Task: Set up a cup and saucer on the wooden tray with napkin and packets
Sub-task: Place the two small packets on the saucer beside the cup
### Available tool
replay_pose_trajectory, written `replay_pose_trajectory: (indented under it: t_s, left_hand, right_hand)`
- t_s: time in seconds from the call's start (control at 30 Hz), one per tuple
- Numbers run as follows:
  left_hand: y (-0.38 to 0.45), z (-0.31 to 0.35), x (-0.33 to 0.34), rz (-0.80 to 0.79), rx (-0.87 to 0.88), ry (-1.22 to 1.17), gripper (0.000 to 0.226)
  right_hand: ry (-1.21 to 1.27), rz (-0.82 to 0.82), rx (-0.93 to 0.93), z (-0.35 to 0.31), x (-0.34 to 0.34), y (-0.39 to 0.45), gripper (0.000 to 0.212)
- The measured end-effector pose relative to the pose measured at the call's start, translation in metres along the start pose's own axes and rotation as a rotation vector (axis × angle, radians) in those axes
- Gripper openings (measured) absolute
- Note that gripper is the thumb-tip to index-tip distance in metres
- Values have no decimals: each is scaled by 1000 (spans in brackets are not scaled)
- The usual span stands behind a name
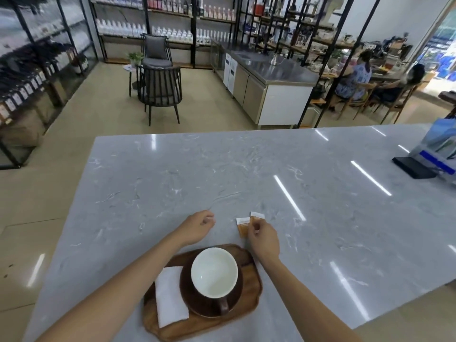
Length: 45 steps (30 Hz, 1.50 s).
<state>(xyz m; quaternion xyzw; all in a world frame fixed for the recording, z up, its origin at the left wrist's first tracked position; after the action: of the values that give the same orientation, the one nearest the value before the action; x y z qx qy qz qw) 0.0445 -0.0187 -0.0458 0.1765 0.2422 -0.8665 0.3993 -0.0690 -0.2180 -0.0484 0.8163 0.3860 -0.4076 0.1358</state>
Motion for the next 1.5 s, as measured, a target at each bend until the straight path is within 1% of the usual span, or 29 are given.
replay_pose_trajectory:
  t_s: [0.1, 0.27, 0.37, 0.47, 0.53, 0.67, 0.7, 0.77, 0.87, 0.93, 1.0, 1.07, 1.17, 1.27, 1.33, 1.37, 1.43, 1.47, 1.5]
  left_hand:
    - [20, 2, 16, -18, -74, -22, 35]
    - [45, 8, 33, 12, -171, -139, 31]
    - [51, 12, 43, 17, -220, -217, 31]
    - [51, 18, 55, -12, -254, -283, 34]
    - [52, 21, 60, -11, -259, -308, 36]
    - [48, 19, 62, 23, -276, -348, 42]
    - [46, 18, 62, 27, -284, -371, 42]
    - [41, 17, 62, 34, -301, -430, 43]
    - [34, 19, 60, -10, -304, -469, 44]
    - [29, 27, 57, -56, -268, -495, 37]
    - [24, 38, 53, -66, -219, -521, 28]
    - [19, 50, 47, -15, -172, -545, 28]
    - [10, 61, 41, 121, -111, -589, 29]
    - [-2, 67, 39, 222, -67, -571, 23]
    - [-9, 69, 39, 270, -47, -530, 23]
    - [-13, 69, 37, 292, -45, -510, 24]
    - [-20, 69, 33, 319, -39, -484, 25]
    - [-24, 69, 31, 326, -36, -481, 24]
    - [-28, 70, 30, 330, -32, -482, 24]
  right_hand:
    - [-43, -12, 14, 5, 10, 13, 32]
    - [-33, -54, 3, 9, 22, 22, 36]
    - [21, -90, 0, 11, 21, 27, 39]
    - [100, -124, -28, 10, 21, 28, 39]
    - [148, -153, -45, 11, 22, 28, 36]
    - [258, -190, -83, 12, 24, 29, 15]
    - [276, -194, -80, 13, 24, 29, 15]
    - [382, -220, -39, 16, 21, 30, 16]
    - [636, -276, 30, 19, 18, 30, 13]
    - [773, -319, 60, 17, 16, 30, 12]
    - [919, -390, 88, 11, 14, 28, 11]
    - [1040, -444, 98, 2, 10, 26, 14]
    - [1109, -456, 54, -8, 0, 27, 15]
    - [1071, -495, 6, -11, -3, 28, 15]
    - [981, -523, -34, -8, -1, 34, 12]
    - [922, -495, -53, -4, -3, 42, 9]
    - [684, -333, -115, 9, -13, 65, 10]
    - [505, -257, -152, 16, -19, 78, 17]
    - [322, -227, -175, 23, -22, 89, 30]
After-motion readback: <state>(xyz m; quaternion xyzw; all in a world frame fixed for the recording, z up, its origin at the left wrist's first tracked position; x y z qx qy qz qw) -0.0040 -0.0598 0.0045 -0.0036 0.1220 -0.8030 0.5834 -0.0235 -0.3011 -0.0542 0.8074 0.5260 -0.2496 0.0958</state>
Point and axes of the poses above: each hand's wrist, its own y-axis towards the middle knuckle, its own x-axis out of the palm, z = x × y, the point moved 6 cm from there along y, towards the middle knuckle, and after that the axes turned 1 degree about -z, right-handed, at the moved point
